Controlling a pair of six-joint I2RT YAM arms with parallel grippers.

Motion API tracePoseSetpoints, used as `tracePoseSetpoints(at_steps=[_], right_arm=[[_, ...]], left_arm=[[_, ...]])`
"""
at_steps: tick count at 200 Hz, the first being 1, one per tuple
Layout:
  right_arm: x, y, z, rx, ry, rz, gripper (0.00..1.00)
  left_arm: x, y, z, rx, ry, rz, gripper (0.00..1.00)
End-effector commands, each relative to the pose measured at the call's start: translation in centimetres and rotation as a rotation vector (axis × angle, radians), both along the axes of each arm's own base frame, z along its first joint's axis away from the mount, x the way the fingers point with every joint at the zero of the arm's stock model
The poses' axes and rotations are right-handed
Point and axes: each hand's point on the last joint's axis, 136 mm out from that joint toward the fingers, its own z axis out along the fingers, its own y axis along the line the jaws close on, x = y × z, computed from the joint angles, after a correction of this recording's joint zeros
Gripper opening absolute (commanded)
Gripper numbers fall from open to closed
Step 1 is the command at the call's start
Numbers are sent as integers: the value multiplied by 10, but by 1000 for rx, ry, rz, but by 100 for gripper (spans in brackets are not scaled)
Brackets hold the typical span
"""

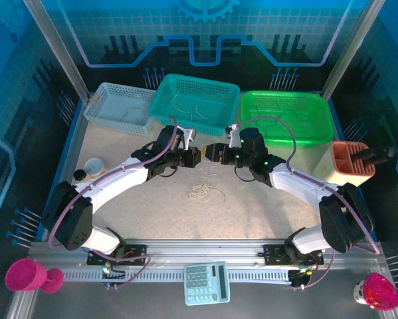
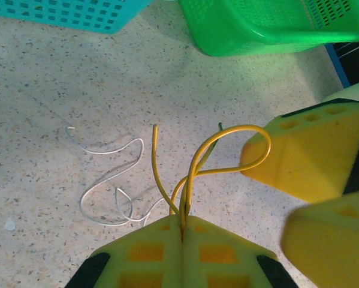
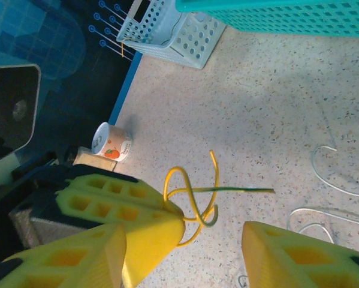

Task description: Untangle the cables

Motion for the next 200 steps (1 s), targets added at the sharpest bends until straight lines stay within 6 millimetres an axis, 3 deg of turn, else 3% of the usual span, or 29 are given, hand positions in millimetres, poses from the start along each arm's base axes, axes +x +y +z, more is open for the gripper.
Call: tracePoseSetpoints(at_steps=[1,37,83,141,162,200], right_arm=[[18,-1,9,19,-30,-36,44],[32,-11,12,59,-31,-78,0],[36,-47,10,53,-29,-178,0],[33,-85,15,27,-42,-308,0],[30,-90,15,34,-39,-336,0],[27,-82,19,71,-38,-293,0]], left_arm=[[-9,-8,18,-52,-29,-34,0],[-12,-6,14,-52,-23,-32,0],[-8,11,2,-7,-31,48,7],[-3,30,-8,24,-26,143,0],[-2,41,-10,11,-25,214,11],[1,55,-5,-86,-35,334,19]])
